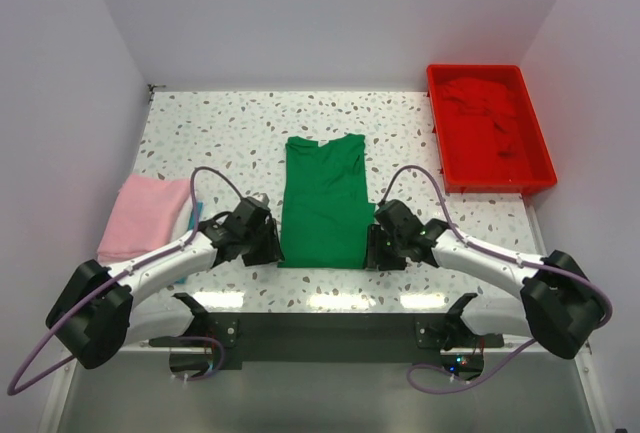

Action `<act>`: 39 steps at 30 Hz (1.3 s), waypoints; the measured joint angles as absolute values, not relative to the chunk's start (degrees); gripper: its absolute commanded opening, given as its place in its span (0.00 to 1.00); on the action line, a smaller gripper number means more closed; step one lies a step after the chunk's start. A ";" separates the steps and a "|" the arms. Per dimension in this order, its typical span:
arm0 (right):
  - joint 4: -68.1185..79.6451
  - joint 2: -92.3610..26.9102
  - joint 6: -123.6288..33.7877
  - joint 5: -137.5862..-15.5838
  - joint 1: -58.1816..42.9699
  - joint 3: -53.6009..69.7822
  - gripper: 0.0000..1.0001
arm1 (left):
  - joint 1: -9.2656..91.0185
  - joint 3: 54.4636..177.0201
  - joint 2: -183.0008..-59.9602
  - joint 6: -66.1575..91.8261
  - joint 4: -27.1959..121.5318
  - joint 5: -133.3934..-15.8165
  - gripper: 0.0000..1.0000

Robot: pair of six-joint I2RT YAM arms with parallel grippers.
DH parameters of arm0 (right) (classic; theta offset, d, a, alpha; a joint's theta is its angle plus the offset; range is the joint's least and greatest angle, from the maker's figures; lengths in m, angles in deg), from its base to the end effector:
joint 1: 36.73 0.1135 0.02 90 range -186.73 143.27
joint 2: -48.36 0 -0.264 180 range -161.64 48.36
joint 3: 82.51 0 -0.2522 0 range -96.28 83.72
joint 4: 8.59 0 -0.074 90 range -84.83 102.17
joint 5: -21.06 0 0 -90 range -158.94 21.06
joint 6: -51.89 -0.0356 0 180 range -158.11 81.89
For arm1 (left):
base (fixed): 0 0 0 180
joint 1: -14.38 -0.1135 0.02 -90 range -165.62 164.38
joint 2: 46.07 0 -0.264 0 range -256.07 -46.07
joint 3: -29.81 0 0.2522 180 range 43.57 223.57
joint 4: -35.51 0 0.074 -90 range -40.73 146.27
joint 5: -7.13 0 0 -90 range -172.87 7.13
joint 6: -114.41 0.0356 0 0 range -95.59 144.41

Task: Fold and stack the t-shirts
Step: Fold the tshirt

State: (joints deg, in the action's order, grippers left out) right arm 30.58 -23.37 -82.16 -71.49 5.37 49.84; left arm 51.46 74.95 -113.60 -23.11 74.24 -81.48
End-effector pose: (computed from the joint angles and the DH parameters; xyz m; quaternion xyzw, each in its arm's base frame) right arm 0.1598 0.1465 0.1635 0.0114 0.9726 0.1738 0.1541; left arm 0.1632 -0.1244 0.1654 -0.0851 0.9646 -0.1765 0.1765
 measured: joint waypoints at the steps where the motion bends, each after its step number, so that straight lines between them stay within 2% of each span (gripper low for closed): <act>1: 30.80 -22.76 -82.25 -71.49 5.40 49.86 0.48 | 51.59 74.80 -113.60 -23.11 74.13 -81.17 0.50; 7: 31.78 -17.95 -82.33 -71.21 5.40 49.86 0.48 | 51.59 74.60 -113.54 -22.92 74.24 -80.23 0.50; 39: 34.16 -17.07 -82.49 -69.41 5.62 48.96 0.49 | 51.61 74.62 -113.16 -22.09 74.31 -80.08 0.50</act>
State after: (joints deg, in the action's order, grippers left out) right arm 34.16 -17.07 -82.49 -69.41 5.62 48.96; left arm 51.61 74.62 -113.16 -22.09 74.31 -80.08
